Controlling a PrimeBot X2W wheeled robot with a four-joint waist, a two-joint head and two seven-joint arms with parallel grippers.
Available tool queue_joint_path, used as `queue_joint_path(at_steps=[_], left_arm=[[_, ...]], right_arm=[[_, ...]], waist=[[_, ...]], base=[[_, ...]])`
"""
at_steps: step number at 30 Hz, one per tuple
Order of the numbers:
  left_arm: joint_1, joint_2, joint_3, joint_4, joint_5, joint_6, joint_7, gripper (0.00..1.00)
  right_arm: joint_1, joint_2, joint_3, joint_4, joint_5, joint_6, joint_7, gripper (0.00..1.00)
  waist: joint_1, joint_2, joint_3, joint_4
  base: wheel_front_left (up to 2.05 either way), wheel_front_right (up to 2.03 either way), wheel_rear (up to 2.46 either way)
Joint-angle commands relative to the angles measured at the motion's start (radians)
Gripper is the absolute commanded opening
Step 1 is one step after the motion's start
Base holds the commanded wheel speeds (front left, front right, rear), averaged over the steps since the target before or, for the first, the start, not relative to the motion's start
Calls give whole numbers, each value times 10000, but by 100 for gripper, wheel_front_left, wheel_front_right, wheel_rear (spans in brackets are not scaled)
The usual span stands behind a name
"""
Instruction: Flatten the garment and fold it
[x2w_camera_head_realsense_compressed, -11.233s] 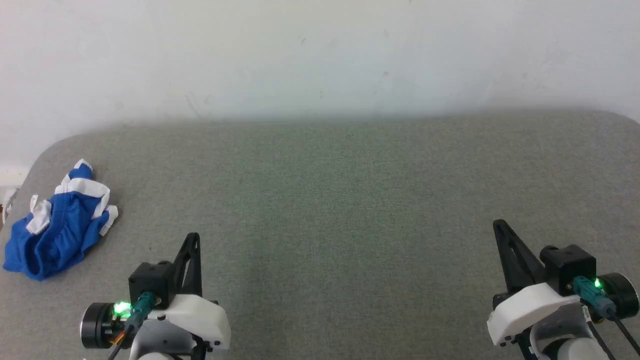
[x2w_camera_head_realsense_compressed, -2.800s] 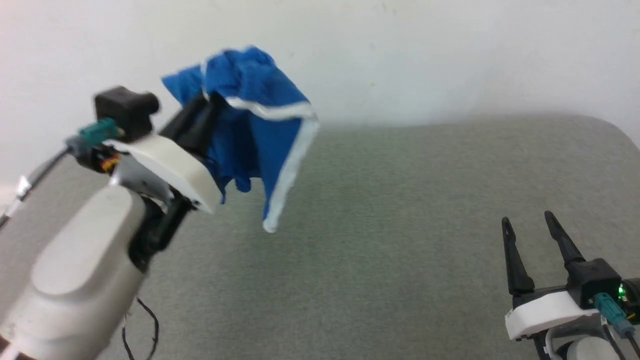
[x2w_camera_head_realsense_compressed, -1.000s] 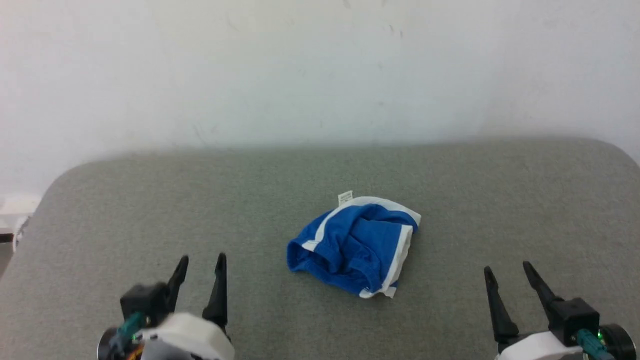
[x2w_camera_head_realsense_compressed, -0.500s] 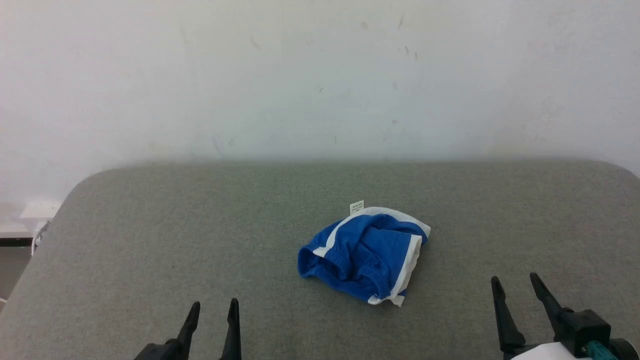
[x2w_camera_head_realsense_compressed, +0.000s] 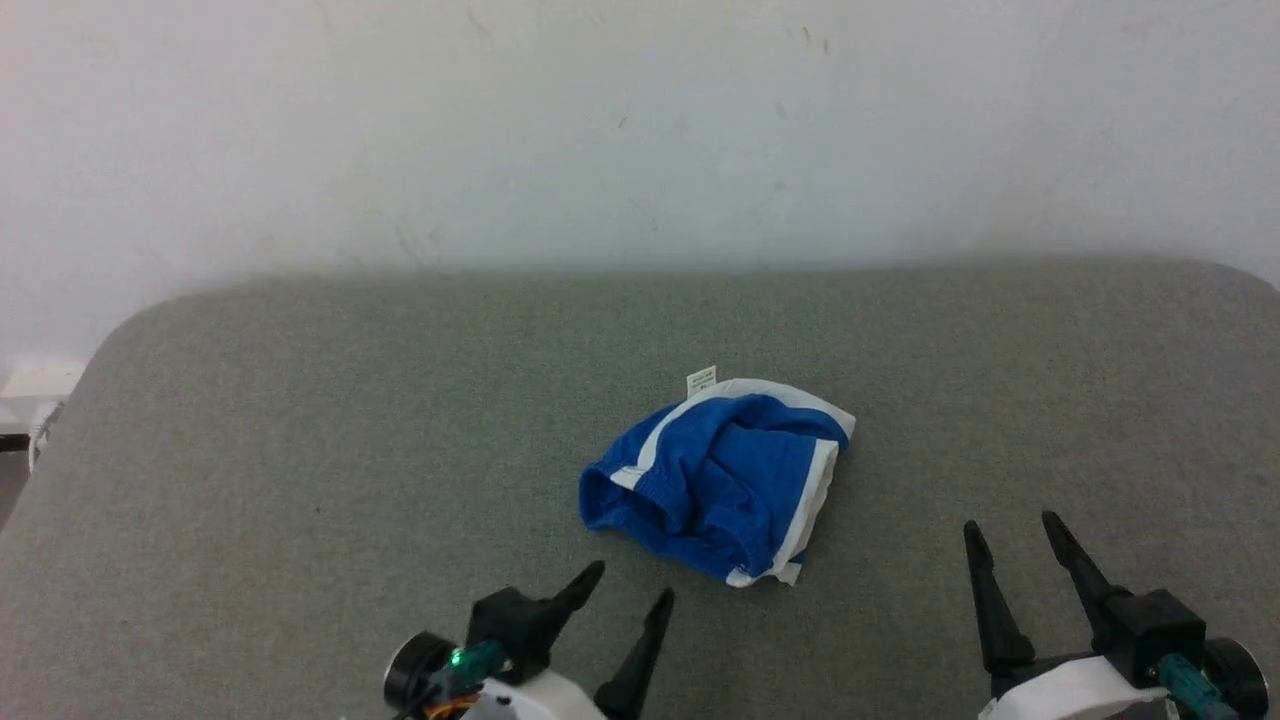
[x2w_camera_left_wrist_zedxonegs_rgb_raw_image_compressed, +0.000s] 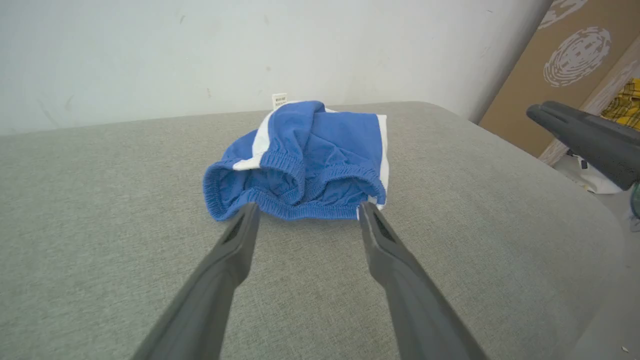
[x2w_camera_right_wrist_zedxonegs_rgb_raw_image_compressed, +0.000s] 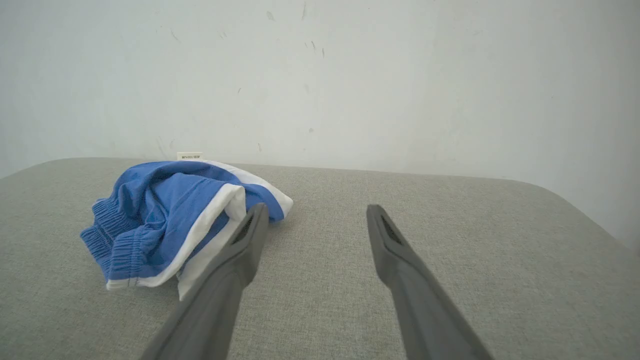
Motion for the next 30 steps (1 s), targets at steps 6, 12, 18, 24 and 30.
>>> queue_joint_path(at_steps=[6,12,18,24,30], left_arm=[[-1636,-42,-1300,-207,91,-366,2273,100],[-3220,269,-2301,103,94,-457,3689,100],[-4235,322,-2548,1032,362,-459,4242,100],[-4621,509,-2705,2076,618,-401,4451,100],[-4437,484,-2765,2443,152,-430,4101,0]], right_arm=[[-445,15,114,-49,-143,-9,-53,100],[-789,15,132,-75,-28,-9,-54,100],[-1035,15,174,-89,139,-9,-54,100],[-1189,15,181,-47,239,-9,-54,100],[-1172,15,217,128,223,-9,-54,100]], waist=[[-1,-1,1079,-639],[-1,-1,1822,-1145],[-1,-1,2418,-1507],[-1,-1,2652,-1577],[-1,-1,2341,-1180]], base=[[0,0,0],[0,0,0],[0,0,0],[0,0,0],[0,0,0]])
